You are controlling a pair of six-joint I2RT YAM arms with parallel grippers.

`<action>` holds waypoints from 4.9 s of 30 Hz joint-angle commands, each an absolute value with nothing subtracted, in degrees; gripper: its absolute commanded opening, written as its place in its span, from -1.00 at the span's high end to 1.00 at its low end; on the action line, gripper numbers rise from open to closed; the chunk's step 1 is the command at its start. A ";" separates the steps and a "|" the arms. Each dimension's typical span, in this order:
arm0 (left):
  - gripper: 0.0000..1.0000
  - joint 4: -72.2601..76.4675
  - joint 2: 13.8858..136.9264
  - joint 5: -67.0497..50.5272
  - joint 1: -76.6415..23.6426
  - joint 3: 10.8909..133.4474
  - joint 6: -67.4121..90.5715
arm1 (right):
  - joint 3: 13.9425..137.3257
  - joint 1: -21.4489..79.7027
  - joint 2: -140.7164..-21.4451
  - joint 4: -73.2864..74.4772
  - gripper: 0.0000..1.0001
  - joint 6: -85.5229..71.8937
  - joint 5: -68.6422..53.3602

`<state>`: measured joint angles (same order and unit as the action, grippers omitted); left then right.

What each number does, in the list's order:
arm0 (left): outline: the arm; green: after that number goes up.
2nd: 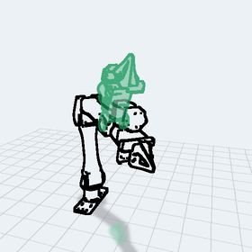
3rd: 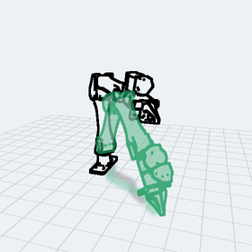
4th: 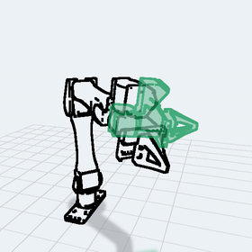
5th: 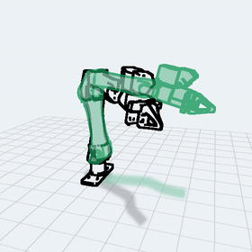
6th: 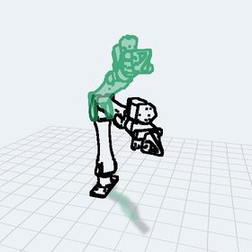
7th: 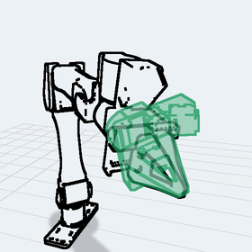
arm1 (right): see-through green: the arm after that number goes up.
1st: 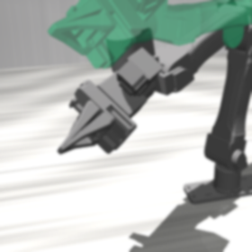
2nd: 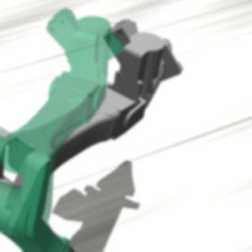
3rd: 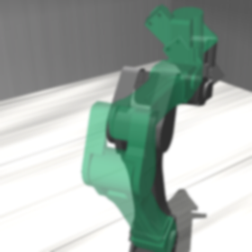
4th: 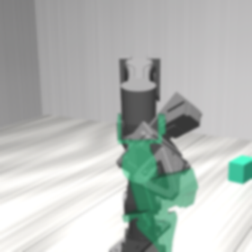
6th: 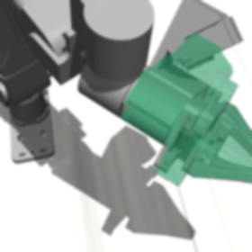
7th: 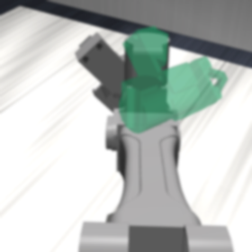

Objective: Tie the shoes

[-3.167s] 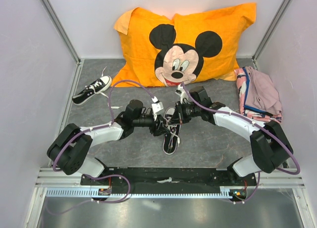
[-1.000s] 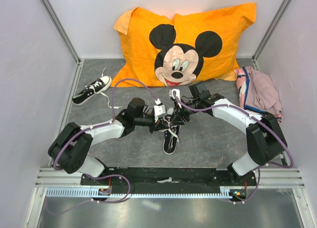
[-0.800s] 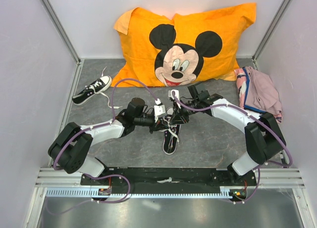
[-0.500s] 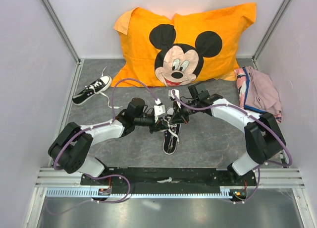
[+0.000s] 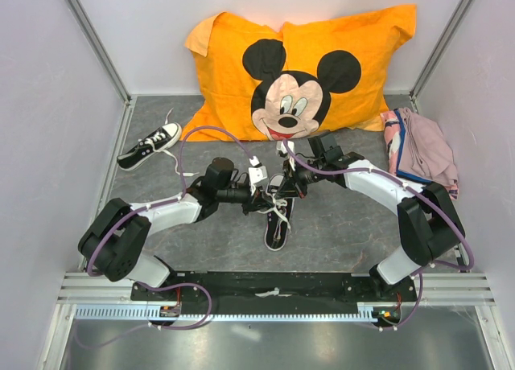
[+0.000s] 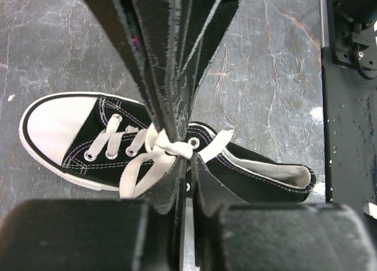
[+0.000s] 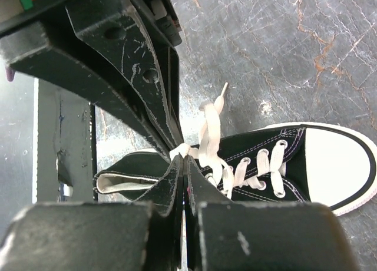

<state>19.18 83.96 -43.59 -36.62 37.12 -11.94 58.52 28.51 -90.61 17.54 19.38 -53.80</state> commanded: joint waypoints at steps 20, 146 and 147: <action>0.97 10.99 84.90 -50.71 -34.89 42.80 -19.60 | 58.80 26.28 -86.75 20.74 -0.36 29.34 -59.76; 0.97 -2.99 95.45 -43.33 -36.39 54.66 -15.65 | 56.16 24.43 -91.41 14.94 1.00 8.35 -51.32; 0.97 -2.99 95.62 -43.16 -36.39 54.84 -14.95 | 56.08 24.52 -91.32 14.94 1.00 8.44 -51.59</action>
<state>-2.59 94.52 -44.03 -36.14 51.99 -16.12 56.77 24.27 -93.32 16.93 8.91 -49.01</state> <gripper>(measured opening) 0.022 0.007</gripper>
